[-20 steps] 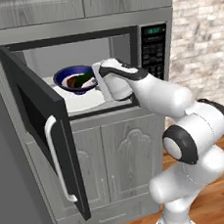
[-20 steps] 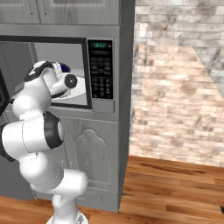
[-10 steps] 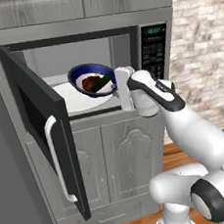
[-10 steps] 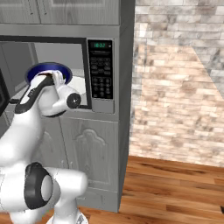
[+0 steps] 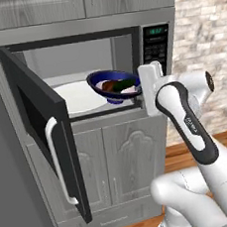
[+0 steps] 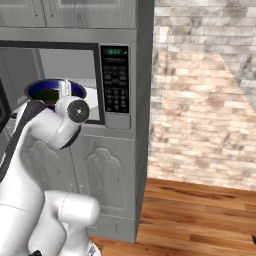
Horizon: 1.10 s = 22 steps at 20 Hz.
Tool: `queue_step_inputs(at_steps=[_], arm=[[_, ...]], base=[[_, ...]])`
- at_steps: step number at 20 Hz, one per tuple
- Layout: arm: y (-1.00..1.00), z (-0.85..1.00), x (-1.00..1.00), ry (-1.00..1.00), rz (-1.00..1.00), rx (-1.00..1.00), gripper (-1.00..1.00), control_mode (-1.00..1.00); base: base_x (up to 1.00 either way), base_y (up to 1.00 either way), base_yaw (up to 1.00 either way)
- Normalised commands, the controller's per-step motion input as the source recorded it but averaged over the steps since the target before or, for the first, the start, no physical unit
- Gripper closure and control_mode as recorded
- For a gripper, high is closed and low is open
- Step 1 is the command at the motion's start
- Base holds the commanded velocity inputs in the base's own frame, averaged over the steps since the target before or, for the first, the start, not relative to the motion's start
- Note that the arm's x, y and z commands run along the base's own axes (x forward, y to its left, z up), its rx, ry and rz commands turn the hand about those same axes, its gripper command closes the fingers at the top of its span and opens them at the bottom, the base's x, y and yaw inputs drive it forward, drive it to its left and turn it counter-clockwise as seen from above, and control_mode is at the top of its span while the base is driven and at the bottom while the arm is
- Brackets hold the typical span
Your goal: The microwave is finished heating the steak and cucumber. Take the bowl containing the food and place it on the dining counter.
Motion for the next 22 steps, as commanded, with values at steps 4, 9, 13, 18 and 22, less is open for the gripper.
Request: queue_step_inputs(at_steps=[4,9,13,18,22], arm=[[-0.35,0.22,-1.0,0.2,0.01,-0.08,1.0,-1.0],[0.0,0.0,-0.12,-0.01,0.0,0.0,1.0,-1.0],[0.0,0.0,-0.08,0.0,0.0,0.0,1.0,-1.0],[0.0,-0.02,-0.47,0.0,0.08,-0.05,1.0,-1.0],[0.0,0.0,0.0,0.0,0.0,0.0,1.0,-1.0]], base=[[0.0,0.0,0.0],[0.0,0.0,0.0],[0.0,0.0,0.0],[0.0,0.0,0.0],[0.0,0.0,0.0]])
